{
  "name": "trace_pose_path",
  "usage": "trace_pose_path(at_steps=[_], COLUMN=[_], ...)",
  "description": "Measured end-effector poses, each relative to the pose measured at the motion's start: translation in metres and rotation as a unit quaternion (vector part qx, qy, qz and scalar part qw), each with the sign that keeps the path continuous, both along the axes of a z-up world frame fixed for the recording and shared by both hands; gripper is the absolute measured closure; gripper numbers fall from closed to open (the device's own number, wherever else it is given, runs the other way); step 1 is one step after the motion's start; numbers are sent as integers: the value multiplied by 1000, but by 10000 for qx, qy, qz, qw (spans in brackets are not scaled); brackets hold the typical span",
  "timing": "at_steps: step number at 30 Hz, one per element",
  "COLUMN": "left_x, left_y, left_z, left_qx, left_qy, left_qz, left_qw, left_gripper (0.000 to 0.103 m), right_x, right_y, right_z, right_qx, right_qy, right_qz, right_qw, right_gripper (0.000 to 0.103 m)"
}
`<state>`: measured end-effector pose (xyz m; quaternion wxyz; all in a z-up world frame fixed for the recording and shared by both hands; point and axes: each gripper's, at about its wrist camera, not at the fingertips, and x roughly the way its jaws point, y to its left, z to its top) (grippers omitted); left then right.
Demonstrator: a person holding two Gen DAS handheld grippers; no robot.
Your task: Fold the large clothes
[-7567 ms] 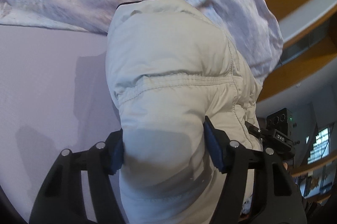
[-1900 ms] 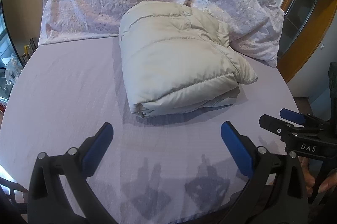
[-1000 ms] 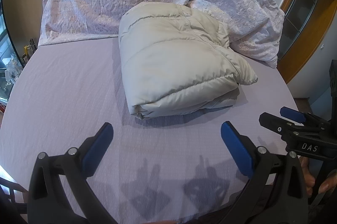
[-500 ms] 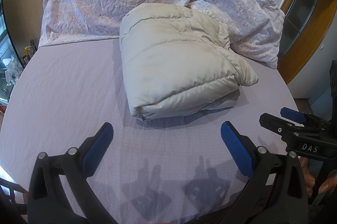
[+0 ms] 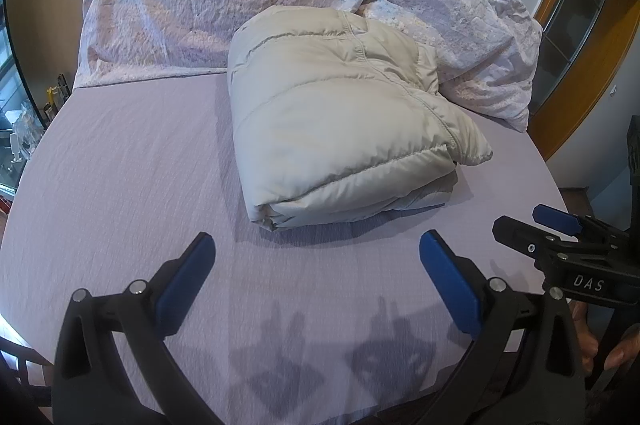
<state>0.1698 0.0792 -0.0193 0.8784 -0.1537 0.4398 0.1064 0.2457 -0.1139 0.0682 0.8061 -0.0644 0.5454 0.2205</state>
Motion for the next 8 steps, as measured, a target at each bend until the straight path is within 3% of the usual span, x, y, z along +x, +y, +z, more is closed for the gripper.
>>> trace_pose_path(at_steps=[8], left_x=[0], left_y=[3], left_z=[-1], left_qx=[-2], left_qy=[-4], left_qz=[12], left_qw=[10000], left_gripper=[2], right_x=[0], right_y=[0], right_z=[0], right_qx=[0], right_qy=[-5], right_qz=[-2], right_qw=[10000], right_gripper=[10])
